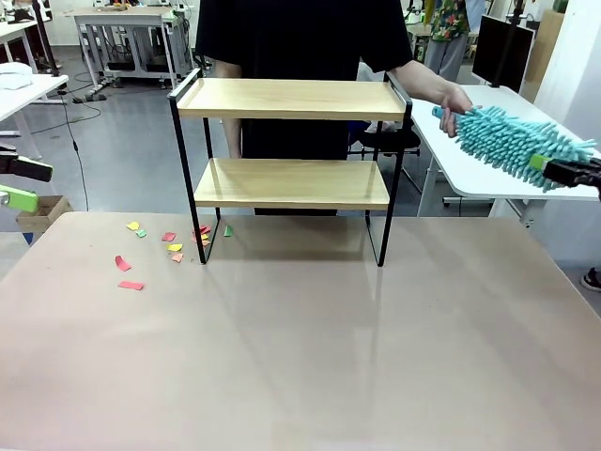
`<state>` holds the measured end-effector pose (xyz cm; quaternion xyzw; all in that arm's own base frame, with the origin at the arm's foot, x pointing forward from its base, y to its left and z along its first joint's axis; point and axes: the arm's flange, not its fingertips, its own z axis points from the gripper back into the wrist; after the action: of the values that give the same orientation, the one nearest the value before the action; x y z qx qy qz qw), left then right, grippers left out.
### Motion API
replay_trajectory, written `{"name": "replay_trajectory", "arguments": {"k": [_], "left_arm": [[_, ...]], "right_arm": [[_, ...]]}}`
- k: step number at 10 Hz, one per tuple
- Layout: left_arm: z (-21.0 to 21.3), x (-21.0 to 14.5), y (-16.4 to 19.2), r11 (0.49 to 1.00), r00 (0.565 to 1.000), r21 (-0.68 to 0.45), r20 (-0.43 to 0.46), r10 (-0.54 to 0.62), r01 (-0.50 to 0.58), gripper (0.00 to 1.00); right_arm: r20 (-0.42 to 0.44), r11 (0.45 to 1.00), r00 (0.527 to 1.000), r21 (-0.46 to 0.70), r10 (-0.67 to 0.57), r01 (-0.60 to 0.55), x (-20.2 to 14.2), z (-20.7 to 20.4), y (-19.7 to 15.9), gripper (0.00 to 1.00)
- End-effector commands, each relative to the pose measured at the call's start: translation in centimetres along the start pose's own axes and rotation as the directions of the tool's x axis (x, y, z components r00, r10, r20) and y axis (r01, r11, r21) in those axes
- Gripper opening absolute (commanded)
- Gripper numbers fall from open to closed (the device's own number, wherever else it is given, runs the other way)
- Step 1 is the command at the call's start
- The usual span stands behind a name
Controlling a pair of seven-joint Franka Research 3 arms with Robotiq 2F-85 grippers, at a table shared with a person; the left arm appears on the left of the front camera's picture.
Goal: Clean the shelf.
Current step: Hand the Duster back to the human.
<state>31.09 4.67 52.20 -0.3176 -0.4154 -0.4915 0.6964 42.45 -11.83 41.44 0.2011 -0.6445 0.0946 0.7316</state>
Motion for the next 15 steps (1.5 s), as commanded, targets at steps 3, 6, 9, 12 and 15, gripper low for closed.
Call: {"name": "replay_trajectory", "arguments": {"k": [3,6,9,12,15], "left_arm": [[0.0,0.1,0.2,1.000,1.000,-0.004,0.024,-0.019,0.019,1.00],[0.0,0.1,0.2,1.000,1.000,-0.004,0.024,-0.019,0.019,1.00],[0.0,0.1,0.2,1.000,1.000,-0.004,0.024,-0.019,0.019,1.00],[0.0,0.1,0.2,1.000,1.000,-0.004,0.024,-0.019,0.019,1.00],[0.0,0.1,0.2,1.000,1.000,-0.004,0.024,-0.019,0.019,1.00]], "right_arm": [[0.215,0.941,0.918,0.140,-0.333,0.308,10.5,5.1,-1.0,1.00],[0.360,0.819,0.737,0.211,-0.572,0.534,14.4,8.6,-5.7,1.00],[0.358,0.832,0.752,0.194,-0.554,0.520,14.8,9.9,-5.7,1.00],[0.358,0.832,0.752,0.194,-0.554,0.520,14.8,9.9,-5.7,1.00],[0.358,0.832,0.752,0.194,-0.554,0.520,14.8,9.9,-5.7,1.00]]}}
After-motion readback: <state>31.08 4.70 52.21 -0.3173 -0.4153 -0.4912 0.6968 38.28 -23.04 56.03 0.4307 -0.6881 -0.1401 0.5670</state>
